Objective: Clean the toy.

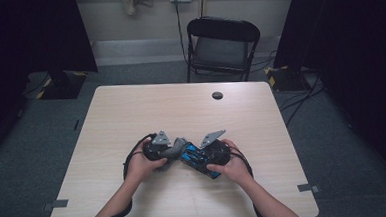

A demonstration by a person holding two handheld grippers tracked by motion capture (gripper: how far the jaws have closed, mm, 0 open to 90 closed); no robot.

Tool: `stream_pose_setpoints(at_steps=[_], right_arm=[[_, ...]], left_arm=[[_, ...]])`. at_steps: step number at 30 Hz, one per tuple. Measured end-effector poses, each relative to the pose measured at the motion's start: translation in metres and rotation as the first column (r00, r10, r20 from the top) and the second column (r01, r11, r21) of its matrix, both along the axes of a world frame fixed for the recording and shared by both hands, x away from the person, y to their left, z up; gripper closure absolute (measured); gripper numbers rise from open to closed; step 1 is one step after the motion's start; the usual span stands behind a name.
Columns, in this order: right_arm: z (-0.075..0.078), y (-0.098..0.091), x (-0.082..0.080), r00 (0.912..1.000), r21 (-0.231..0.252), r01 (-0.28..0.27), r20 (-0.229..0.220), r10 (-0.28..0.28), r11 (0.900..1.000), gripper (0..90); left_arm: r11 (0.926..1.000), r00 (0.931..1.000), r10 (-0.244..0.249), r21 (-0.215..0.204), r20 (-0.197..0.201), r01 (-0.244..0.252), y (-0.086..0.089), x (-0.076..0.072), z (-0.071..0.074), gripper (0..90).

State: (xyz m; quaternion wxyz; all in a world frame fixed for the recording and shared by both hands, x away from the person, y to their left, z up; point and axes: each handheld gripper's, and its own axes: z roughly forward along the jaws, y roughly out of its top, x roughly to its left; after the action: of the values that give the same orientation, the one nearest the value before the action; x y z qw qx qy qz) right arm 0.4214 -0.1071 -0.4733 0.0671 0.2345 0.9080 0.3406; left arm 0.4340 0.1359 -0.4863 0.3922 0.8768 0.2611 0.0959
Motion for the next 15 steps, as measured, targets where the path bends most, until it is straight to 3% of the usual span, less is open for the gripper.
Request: stream_pose_setpoints(at_steps=[15], right_arm=[[-0.003,0.000,0.007,0.9997,-0.007,0.020,-0.013,-0.021,0.9998,27.6]], left_arm=[[0.9993,0.9996,-0.028,0.025,-0.003,0.028,0.007,-0.013,0.002,66.0]])
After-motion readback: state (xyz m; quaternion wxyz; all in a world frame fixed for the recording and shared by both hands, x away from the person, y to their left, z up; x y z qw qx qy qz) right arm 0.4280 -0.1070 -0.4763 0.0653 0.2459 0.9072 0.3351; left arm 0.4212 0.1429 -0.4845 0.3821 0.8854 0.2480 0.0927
